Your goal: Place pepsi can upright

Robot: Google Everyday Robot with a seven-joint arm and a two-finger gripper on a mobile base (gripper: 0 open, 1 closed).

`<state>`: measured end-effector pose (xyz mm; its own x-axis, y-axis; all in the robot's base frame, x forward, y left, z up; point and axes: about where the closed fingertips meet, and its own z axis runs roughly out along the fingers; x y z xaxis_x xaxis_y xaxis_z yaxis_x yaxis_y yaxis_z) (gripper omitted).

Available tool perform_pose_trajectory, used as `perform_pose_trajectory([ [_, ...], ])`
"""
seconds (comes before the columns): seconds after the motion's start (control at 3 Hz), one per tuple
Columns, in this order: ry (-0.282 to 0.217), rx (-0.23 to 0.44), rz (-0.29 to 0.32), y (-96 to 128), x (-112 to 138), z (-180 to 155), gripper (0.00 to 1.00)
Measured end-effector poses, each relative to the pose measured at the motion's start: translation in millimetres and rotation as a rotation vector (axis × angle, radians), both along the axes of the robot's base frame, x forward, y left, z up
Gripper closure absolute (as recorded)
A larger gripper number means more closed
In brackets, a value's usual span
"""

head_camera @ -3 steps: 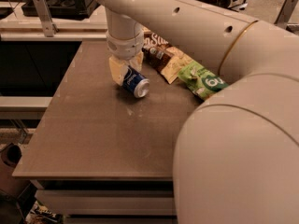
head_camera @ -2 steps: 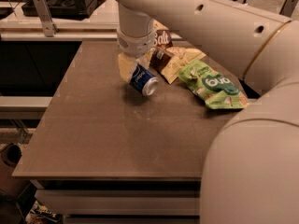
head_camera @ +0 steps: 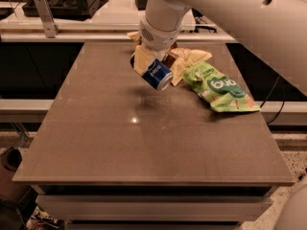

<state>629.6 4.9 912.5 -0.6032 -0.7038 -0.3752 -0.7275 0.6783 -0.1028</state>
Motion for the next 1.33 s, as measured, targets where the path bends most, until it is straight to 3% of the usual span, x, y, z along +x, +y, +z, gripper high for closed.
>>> perform_pose_trajectory([
  [0.67, -0.145, 0.168, 0.107, -6.5, -5.3, 34.2, 1.00],
  [1.33, -0.248, 0.338, 0.164, -6.5, -19.0, 43.6, 1.00],
])
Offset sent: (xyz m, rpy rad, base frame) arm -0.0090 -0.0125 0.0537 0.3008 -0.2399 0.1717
